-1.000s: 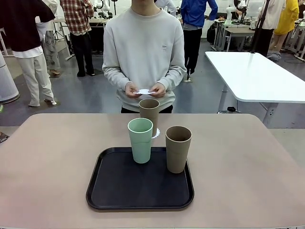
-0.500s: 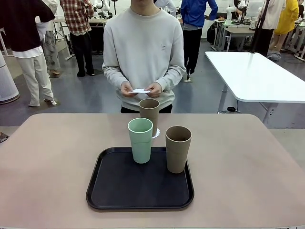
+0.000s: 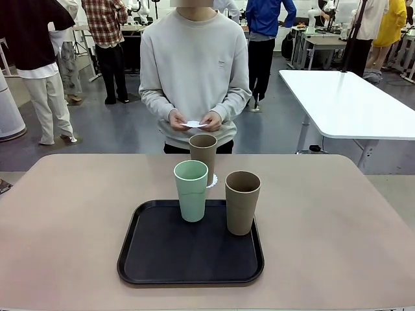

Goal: Place coasters on the table and set cups on them.
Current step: Take one Reusable plastic cup from the Flat Tray and place it on a coaster set by the human.

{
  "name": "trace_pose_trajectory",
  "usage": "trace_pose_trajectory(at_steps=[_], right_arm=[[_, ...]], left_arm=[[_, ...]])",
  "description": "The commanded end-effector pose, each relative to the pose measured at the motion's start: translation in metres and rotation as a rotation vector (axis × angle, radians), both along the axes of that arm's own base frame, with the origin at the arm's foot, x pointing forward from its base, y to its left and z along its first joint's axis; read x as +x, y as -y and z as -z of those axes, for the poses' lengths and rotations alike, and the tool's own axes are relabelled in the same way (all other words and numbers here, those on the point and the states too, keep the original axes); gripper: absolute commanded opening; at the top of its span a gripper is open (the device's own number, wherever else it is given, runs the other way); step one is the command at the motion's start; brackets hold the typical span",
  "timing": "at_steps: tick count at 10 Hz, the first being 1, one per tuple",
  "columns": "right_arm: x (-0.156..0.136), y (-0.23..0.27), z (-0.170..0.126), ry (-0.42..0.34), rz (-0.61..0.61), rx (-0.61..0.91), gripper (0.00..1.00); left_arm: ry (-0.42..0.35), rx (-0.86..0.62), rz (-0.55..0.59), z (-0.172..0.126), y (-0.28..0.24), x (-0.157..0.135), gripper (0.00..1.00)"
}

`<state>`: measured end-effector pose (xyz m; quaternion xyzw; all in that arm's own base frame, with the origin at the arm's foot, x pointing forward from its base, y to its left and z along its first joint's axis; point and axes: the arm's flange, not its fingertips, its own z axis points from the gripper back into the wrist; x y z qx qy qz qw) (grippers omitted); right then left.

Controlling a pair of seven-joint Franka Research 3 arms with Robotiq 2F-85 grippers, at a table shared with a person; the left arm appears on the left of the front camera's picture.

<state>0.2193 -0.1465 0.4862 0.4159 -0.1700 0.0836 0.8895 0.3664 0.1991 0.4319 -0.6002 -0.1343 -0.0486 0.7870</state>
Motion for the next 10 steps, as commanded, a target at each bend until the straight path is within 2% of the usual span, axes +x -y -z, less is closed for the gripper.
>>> trace_pose_trajectory(at_steps=[1,10], right_arm=[[0.0008,-0.0007,0.0003,0.003,-0.004,0.015,1.0],[0.0008,-0.0007,0.0003,0.003,-0.004,0.015,1.0]], left_arm=[[0.0,-0.001,0.005,0.0,0.0019,0.0011,1.0],[0.0,-0.001,0.005,0.0,0.0019,0.0011,1.0]])
